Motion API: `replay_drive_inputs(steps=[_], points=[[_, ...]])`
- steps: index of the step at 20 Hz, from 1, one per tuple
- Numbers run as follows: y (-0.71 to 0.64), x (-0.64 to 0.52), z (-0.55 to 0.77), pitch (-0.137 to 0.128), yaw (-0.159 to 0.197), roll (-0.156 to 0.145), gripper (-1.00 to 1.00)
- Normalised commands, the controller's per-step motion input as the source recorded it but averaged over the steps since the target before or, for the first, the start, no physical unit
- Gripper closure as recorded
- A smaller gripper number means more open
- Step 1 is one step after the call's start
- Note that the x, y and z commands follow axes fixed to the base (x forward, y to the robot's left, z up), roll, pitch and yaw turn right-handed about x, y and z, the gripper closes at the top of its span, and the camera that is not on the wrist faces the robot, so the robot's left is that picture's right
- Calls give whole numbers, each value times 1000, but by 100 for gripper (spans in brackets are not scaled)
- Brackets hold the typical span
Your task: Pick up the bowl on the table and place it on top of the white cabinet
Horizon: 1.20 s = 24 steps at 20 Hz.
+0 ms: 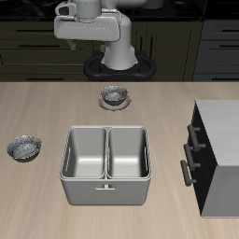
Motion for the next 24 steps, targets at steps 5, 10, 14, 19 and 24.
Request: replay_drive_inputs(steps=[5,10,14,19,24], points=[[-308,28,95,-10,6,7,-100],[-465,27,180,-19,7,-11,-100],[-496,79,160,-24,6,-42,-100],[-342,70,3,12,8,-10,-100],[-163,29,-78,12,15,-3,-100]])
